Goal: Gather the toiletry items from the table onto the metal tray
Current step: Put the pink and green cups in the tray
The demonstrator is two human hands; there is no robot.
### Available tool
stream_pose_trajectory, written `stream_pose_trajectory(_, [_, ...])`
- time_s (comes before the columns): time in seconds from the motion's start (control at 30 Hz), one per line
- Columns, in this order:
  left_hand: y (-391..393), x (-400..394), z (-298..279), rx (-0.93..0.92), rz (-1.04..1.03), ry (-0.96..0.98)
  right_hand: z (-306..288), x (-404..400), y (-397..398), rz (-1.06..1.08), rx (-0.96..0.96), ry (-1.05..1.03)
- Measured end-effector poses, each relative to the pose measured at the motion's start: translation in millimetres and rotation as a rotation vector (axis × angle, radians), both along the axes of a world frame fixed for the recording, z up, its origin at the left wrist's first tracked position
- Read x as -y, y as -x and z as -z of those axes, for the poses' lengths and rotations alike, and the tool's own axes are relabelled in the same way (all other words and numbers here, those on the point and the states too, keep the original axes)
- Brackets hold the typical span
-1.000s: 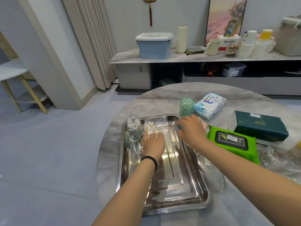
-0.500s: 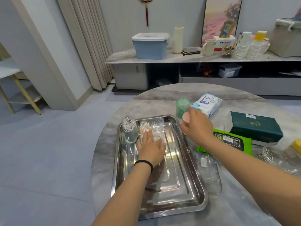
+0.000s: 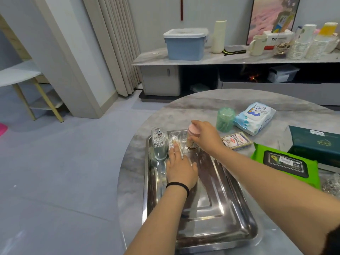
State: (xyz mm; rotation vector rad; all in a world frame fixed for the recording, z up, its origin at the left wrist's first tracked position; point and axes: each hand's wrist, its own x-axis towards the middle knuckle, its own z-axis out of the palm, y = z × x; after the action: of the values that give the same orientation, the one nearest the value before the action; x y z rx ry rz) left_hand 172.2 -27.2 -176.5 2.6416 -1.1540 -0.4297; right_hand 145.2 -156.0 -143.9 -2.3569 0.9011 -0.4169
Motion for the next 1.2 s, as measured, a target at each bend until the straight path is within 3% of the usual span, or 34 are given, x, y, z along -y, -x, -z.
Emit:
stream_pose_trajectory(0.47, [-5,1,-2,0.09,-0.027,0.135,11,-5,-6,-0.107,0.039,-0.107])
stream_pose_trajectory(0.63, [-3,2,-8,0.059,-0.022,0.205,4,19,11,0.079,0.083,0.047])
stream_pose_trajectory(0.77, [-4,7,-12,0.035,-0.036,0.304,4,51,22,0.223,-0.088,0.286])
stream_pose_trajectory(0.9, [-7,14,-13,0.009,-0.047,0.35,7,75,20,0.251,-0.199,0.354])
stream_pose_trajectory(1.0, [-5,19,-13,-0.017,-0.054,0.383,12,91,15,0.247,-0.239,0.315])
stream_pose_trajectory(1.1, [-4,21,-14,-0.028,-0.058,0.438,14,98,9,0.273,-0.161,0.151])
stream_pose_trajectory(1.2, [-5,21,-14,-0.016,-0.075,0.432,13,95,7,0.265,-0.089,0.125])
